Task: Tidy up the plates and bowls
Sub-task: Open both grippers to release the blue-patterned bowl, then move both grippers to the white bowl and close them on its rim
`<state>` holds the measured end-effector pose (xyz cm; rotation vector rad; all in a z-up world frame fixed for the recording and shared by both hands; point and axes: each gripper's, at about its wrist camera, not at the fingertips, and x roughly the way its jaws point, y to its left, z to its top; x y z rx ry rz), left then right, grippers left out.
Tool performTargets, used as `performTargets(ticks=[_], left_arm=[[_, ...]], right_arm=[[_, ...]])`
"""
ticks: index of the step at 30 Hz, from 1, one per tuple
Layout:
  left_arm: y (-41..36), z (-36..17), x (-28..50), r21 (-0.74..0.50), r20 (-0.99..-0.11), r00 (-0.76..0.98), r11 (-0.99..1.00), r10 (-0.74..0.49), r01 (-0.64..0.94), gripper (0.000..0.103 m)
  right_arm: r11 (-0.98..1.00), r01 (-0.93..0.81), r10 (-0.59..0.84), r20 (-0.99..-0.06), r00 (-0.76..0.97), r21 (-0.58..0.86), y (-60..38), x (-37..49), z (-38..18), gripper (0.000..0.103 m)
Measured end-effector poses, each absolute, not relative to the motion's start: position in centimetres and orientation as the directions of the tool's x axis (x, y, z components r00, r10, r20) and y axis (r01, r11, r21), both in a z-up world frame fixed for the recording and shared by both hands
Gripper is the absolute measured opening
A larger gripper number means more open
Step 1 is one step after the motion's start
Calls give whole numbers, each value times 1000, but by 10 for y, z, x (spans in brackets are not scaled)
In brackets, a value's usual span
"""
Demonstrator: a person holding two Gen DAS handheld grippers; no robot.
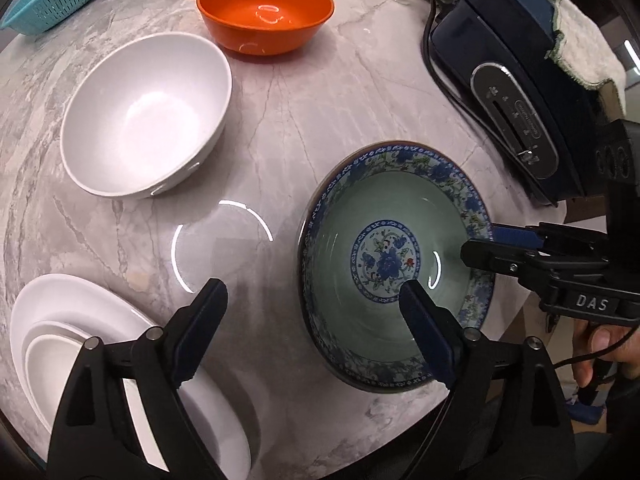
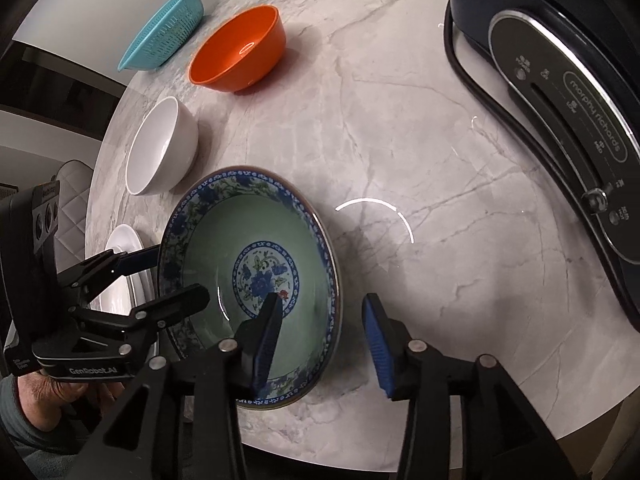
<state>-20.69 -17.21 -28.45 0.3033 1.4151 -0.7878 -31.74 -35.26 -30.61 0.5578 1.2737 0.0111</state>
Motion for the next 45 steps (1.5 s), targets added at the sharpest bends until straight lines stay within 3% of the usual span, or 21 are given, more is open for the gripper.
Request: performTargets(ticks=[2,4,12,17,22,25,29,33,38,40,42,45], left_arm=[[-161,-264,-204,-277,-938,-23,712,-345,645,90],[-149,-244,-196,-295,-925,0,716,-381,633,102],[-72,-202,-117,-172,-916,233,845,-326,506,103],[-54,-211,-66,-144,-923,259,879,-284,454,103],[-70,-256,-42,-182,-958,129,887,-258,424,101],[-76,-277,-45,-199,-963,81,881,-257,429,97],[-87,-290,-44,-160,-971,86,874,-223,459,96],[-93,-303,-35,-152,-976,70,871,-208,468,77],[-100,-314,-32,-135,-981,57,863,-185,487,61],[-102,-320,-31,-160,-978,37,858,-204,488,45],[-105,-322,-31,-192,-973,20,851,-231,489,35],[-112,-320,-33,-211,-968,10,837,-250,504,18]], right_arm=[[866,310,291,-901,322,391,-356,-321,-299,51],[869,313,273,-899,342,383,-357,-325,-287,56],[867,193,322,-811,488,460,-342,-281,-219,87],[850,134,402,-792,459,509,-323,-213,-218,87],[827,163,451,-808,379,538,-309,-159,-253,84],[817,207,459,-825,330,538,-305,-147,-274,73],[816,226,456,-833,312,531,-301,-141,-291,68],[823,225,451,-841,299,521,-295,-137,-301,65],[850,191,431,-857,283,491,-286,-129,-304,62],[862,177,420,-865,275,475,-281,-126,-304,54],[882,162,396,-882,256,443,-276,-121,-307,32],[873,162,418,-876,241,461,-272,-119,-311,18]])
